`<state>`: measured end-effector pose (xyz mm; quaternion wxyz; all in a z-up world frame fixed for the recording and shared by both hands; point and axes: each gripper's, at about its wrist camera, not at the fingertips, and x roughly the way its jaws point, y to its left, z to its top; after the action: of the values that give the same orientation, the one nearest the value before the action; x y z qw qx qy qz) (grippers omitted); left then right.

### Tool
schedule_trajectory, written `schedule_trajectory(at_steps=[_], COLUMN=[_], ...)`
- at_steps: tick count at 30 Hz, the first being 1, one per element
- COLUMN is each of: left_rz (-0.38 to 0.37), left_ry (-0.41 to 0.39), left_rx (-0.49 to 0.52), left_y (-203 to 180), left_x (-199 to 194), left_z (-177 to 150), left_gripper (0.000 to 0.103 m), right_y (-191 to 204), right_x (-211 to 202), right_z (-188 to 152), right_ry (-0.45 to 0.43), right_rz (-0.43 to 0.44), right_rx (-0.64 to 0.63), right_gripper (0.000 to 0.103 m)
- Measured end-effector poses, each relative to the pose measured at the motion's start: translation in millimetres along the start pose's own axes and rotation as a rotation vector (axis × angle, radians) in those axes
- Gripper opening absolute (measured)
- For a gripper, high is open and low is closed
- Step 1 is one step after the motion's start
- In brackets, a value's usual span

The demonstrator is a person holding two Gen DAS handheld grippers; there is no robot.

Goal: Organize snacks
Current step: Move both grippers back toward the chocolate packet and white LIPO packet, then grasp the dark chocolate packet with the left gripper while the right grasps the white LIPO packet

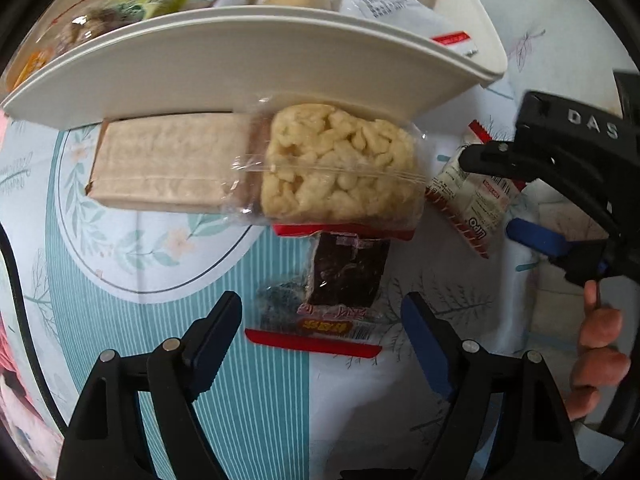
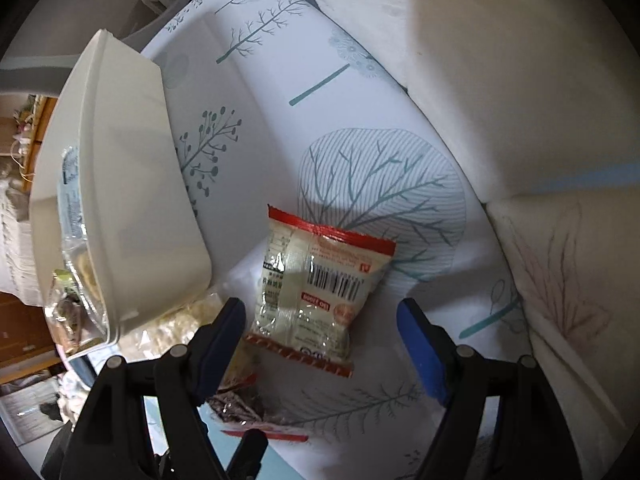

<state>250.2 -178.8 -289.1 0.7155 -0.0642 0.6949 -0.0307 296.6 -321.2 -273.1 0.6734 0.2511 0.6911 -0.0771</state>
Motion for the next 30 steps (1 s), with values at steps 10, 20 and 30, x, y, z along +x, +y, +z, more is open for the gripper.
schedule_trajectory(at_steps=[10, 20, 30], left_rz=[0.076, 0.056, 0.033], left_ry=[-0.009, 0.003, 0.021], left_rx=[0.037, -0.002, -0.028], left_y=[-31.2, -31.5, -8.4], left_x=[17.3, 29.2, 24.2], left_z=[18.1, 26.0, 12.1], left_gripper=[0.081, 0.066, 0.062], right_y=[23.1, 46.6, 56.1], right_x=[12.4, 19.1, 26.3], right_z=[6.2, -0.1, -17.2], right_ry=[0.003, -0.009, -0.032], right_rz=[-0.1, -0.172, -0.24], right_rx=[-0.032, -0.118, -0.207], right_gripper=[0.078, 0.077, 0.062])
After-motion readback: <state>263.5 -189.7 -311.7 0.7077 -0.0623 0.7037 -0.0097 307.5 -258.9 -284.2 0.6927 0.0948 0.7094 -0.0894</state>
